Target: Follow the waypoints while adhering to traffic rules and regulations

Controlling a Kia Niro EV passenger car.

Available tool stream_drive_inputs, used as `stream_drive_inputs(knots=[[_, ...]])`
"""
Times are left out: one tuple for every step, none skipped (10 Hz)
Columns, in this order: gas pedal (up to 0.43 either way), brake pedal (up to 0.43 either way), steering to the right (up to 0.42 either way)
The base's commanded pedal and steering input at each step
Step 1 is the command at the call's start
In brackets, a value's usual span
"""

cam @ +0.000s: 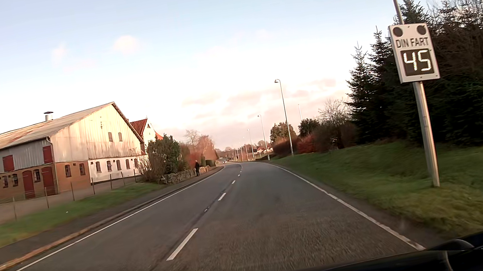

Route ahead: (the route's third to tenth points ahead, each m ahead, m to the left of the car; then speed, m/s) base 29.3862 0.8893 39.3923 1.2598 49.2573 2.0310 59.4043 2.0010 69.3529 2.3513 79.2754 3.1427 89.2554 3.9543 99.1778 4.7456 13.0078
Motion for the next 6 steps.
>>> stream_drive_inputs(knots=[[0.150,0.000,-0.002],[0.150,0.000,-0.003],[0.150,0.000,-0.003],[0.150,0.000,-0.003],[0.150,0.000,-0.003],[0.150,0.000,-0.003]])
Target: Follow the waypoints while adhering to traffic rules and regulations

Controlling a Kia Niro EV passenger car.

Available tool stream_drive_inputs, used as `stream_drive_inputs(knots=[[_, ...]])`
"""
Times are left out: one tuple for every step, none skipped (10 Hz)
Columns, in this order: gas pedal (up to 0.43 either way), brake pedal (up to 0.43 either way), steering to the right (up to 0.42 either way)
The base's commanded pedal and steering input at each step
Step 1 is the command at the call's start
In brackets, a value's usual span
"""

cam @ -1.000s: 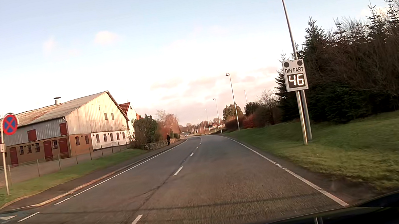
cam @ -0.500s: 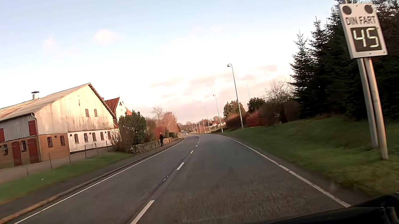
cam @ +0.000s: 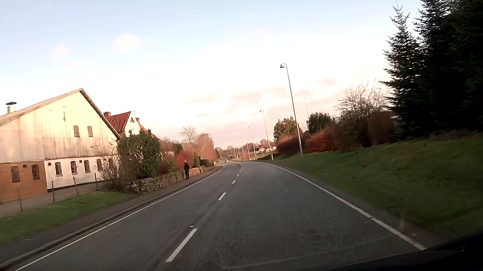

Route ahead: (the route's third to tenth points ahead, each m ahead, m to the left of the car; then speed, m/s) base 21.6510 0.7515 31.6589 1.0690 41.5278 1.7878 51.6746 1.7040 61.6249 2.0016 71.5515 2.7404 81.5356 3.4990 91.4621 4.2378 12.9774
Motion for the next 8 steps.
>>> stream_drive_inputs(knots=[[0.150,0.000,-0.003],[0.150,0.000,-0.003],[0.150,0.000,-0.003],[0.150,0.000,-0.002],[0.150,0.000,-0.002],[0.150,0.000,-0.002],[0.150,0.000,-0.002],[0.150,0.000,-0.002]])
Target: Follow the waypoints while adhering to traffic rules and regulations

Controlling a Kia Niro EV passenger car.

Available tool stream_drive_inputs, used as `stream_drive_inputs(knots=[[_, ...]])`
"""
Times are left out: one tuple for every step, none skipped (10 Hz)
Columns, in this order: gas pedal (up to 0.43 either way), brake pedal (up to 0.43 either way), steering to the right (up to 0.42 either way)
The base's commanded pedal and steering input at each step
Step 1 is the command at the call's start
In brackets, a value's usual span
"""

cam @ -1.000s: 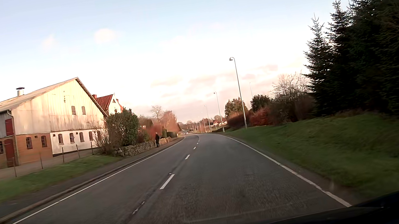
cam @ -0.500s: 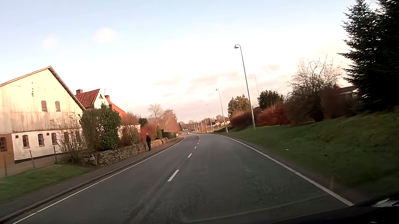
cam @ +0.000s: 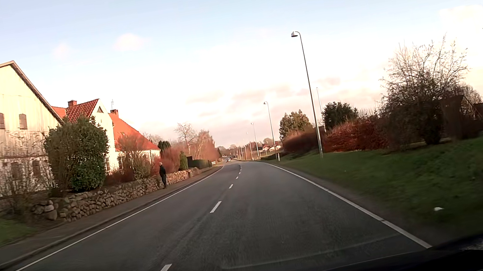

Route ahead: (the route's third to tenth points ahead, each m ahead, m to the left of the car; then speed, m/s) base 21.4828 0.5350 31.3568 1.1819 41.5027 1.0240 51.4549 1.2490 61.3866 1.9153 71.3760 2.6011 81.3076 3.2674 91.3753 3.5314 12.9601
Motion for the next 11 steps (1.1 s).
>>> stream_drive_inputs(knots=[[0.150,0.000,-0.002],[0.150,0.000,-0.001],[0.150,0.000,-0.002],[0.150,0.000,-0.002],[0.150,0.000,-0.002],[0.150,0.000,-0.002],[0.150,0.000,-0.002],[0.150,0.000,-0.002],[0.150,0.000,-0.002],[0.150,0.000,-0.003],[0.150,0.000,-0.002]])
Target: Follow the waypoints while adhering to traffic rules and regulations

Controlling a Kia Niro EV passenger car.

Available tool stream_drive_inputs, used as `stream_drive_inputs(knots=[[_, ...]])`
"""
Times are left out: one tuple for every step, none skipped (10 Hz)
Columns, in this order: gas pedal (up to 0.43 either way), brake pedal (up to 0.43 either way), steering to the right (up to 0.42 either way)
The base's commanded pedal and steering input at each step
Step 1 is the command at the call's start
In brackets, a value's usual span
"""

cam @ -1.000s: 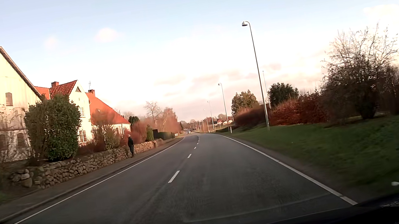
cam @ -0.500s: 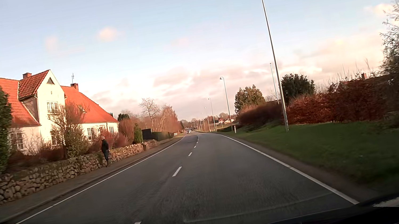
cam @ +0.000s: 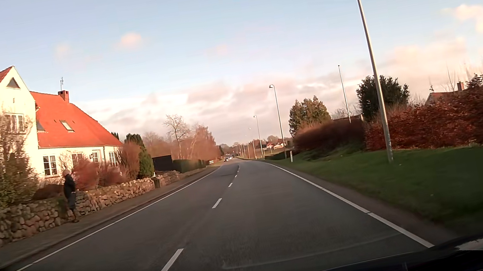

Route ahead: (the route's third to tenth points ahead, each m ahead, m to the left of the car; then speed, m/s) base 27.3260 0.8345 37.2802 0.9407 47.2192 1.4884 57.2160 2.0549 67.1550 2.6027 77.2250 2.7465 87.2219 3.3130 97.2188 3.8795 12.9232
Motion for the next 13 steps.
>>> stream_drive_inputs(knots=[[0.150,0.000,-0.003],[0.150,0.000,-0.003],[0.150,0.000,-0.004],[0.150,0.000,-0.004],[0.150,0.000,-0.004],[0.150,0.000,-0.004],[0.150,0.000,-0.003],[0.150,0.000,-0.003],[0.150,0.000,-0.004],[0.150,0.000,-0.005],[0.150,0.000,-0.004],[0.150,0.000,-0.004],[0.150,0.000,-0.004]])
